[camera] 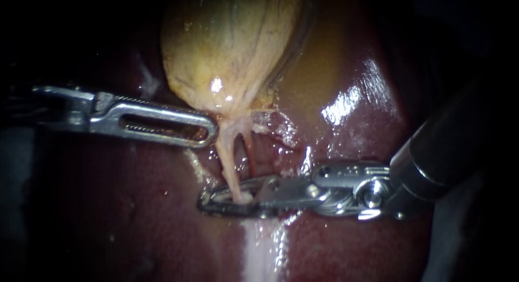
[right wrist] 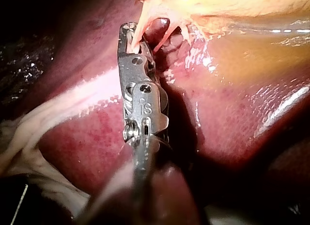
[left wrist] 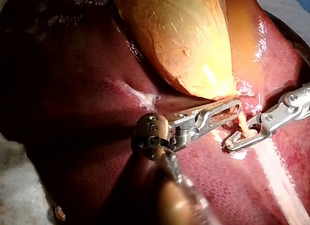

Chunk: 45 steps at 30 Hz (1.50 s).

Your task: Clipping second clip left tube

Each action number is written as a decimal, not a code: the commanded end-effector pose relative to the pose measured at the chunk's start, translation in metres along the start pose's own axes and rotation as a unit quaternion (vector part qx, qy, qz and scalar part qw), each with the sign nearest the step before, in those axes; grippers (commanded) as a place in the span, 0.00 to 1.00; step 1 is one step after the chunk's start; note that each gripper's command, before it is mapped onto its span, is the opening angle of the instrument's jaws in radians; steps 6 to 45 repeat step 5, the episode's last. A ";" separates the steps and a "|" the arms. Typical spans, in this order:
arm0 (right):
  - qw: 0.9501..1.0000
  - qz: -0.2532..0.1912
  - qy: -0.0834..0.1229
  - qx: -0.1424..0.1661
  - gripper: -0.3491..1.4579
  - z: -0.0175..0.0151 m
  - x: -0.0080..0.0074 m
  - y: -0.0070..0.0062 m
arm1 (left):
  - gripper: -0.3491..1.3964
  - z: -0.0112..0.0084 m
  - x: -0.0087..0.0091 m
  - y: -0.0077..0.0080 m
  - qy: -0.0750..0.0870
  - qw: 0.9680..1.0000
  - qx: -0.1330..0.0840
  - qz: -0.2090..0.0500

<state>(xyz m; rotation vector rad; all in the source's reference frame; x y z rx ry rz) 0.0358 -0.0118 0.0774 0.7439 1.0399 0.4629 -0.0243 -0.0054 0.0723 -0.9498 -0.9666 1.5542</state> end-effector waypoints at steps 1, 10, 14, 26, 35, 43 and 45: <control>1.000 0.001 0.000 0.000 0.00 0.0000 0.0000 -0.0001 | 0.00 0.0000 0.0000 0.0000 0.000 1.000 0.000 0.000; 1.000 0.001 0.000 0.001 0.00 0.0000 0.0000 -0.0001 | 0.00 0.0000 0.0000 -0.0001 0.000 1.000 0.000 0.000; 1.000 0.001 0.000 0.001 0.00 0.0000 0.0000 -0.0001 | 0.00 0.0000 0.0000 -0.0001 0.000 1.000 0.000 0.000; 1.000 0.001 0.000 0.001 0.00 0.0000 0.0000 -0.0001 | 0.00 0.0000 0.0000 -0.0001 0.000 1.000 0.000 0.000; 1.000 0.001 0.000 0.001 0.00 0.0000 0.0000 -0.0001 | 0.00 0.0000 0.0000 -0.0001 0.000 1.000 0.000 0.000; 1.000 0.001 0.000 0.001 0.00 0.0000 0.0000 -0.0001 | 0.00 0.0000 0.0000 -0.0001 0.000 1.000 0.000 0.000; 1.000 0.001 0.000 0.001 0.00 0.0000 0.0000 -0.0001 | 0.00 0.0000 0.0000 -0.0001 0.000 1.000 0.000 0.000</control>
